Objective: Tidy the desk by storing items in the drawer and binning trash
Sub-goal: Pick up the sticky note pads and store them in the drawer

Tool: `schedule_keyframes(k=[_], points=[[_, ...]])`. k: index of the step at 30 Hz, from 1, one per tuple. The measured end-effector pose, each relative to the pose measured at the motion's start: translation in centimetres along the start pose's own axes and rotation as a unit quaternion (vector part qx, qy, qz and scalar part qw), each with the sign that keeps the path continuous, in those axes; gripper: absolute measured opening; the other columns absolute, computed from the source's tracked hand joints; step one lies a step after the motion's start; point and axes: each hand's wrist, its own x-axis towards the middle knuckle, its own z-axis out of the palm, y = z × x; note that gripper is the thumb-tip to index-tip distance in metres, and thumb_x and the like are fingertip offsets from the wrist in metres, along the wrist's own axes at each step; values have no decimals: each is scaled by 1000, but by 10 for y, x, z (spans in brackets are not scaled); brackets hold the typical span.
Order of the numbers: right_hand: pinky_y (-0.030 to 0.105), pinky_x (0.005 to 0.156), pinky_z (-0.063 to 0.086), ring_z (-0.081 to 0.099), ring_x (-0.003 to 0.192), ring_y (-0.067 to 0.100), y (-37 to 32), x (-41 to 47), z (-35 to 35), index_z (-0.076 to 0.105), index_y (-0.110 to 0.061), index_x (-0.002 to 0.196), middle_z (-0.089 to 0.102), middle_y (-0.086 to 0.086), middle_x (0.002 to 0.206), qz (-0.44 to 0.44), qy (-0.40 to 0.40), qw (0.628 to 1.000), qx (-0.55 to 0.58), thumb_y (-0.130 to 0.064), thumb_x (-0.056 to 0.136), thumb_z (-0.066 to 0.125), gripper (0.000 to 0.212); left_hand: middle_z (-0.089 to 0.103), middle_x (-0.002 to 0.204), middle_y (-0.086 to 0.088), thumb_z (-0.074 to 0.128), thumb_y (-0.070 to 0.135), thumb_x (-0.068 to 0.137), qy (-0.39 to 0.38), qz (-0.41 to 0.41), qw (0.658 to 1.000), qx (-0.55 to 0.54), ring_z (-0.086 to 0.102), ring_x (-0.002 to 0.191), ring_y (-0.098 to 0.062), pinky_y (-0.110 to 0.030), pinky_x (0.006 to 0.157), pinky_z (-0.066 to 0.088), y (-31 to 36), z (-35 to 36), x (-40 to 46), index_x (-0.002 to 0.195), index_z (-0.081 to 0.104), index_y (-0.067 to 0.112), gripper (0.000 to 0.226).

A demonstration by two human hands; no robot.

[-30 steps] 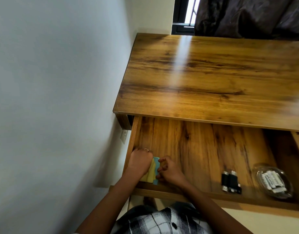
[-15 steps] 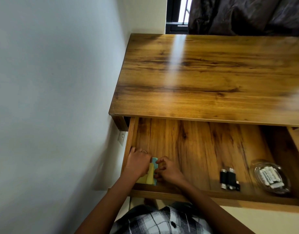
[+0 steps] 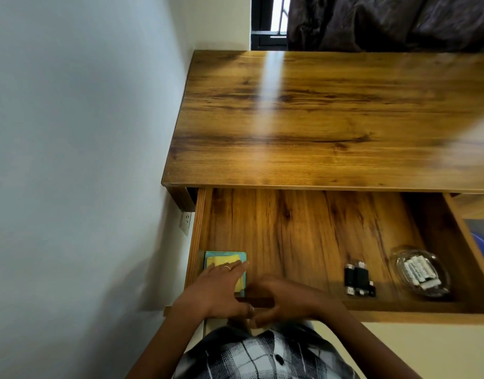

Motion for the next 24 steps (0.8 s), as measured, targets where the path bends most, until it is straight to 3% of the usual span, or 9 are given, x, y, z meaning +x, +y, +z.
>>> schedule_keyframes(k=[3,6,16,24], points=[[36,98,44,48,118,18,12,-3,9,40,-25,134,44,0,137,0,35,993,-111,-32,77,71,65,11,159,5,70,51,75,-41,38,998,-23,10,145,-21,-39,119,9,13,0,4,149,4,36,101],[37,102,41,44,125,19,17,-10,9,36,-26,139,38,-1,144,1,68,990,-122,-30,75,73,74,23,155,2,76,48,70,-34,49,998,-30,20,140,-25,-42,115,21,23,8,11,147,4,42,106],[41,102,36,42,124,17,60,-62,0,36,-29,137,43,-6,139,71,184,971,-139,-46,69,72,79,7,158,5,72,44,75,32,178,983,40,11,143,-17,-39,118,14,81,13,41,149,-3,35,106],[33,103,22,24,133,13,122,-125,-25,36,-33,135,30,-11,142,120,203,953,-189,-62,69,60,76,-16,158,0,67,50,79,55,195,968,151,-13,145,-25,-47,109,-17,143,19,77,149,-14,27,110]])
